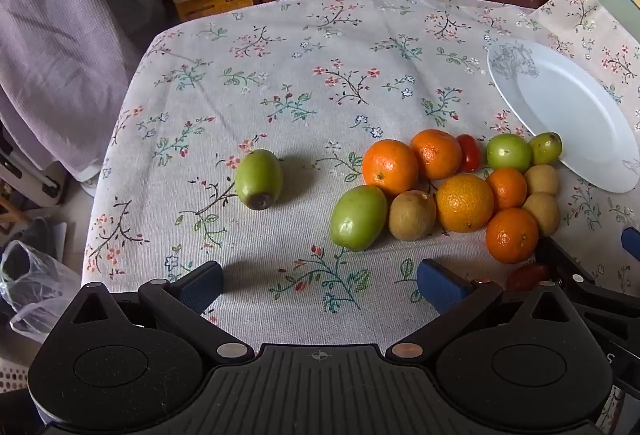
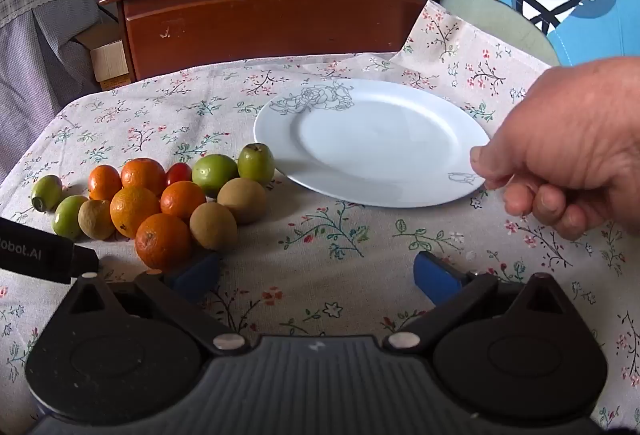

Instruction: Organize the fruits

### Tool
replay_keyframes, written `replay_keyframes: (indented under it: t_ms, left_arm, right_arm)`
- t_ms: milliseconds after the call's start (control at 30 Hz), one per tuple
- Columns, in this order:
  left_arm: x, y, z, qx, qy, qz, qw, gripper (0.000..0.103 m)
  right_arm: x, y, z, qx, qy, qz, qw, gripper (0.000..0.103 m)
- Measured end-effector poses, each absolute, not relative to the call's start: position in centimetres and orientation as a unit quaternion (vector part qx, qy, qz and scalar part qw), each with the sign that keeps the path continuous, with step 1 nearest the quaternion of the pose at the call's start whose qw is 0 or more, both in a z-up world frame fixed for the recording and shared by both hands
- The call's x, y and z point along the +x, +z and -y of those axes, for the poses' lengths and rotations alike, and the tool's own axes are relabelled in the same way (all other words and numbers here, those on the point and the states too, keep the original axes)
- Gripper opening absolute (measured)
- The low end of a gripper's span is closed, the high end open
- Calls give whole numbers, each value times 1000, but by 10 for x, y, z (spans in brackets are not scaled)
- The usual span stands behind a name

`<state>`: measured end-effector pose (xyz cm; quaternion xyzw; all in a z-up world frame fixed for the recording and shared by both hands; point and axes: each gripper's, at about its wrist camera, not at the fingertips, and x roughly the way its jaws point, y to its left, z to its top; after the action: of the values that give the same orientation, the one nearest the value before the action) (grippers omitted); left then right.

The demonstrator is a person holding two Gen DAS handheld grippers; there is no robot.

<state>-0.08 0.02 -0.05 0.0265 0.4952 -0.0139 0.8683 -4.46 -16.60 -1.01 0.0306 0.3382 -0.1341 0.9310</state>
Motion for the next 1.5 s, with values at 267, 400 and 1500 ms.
replay_keyframes:
  t_ms: [267, 400, 1500]
  left_arm:
    - [-3, -4, -2, 28, -13, -493, 869, 103]
    - [-9, -5, -3, 29, -14, -488, 872, 103]
    - [-23, 1, -4, 27, -21, -491, 870, 103]
  right_arm:
    - [-44, -10, 166, 30, -134, -339, 931, 103]
    - [-44, -10, 166, 30, -134, -339, 931, 103]
    - [-59, 5, 151, 48, -154, -418, 894, 102]
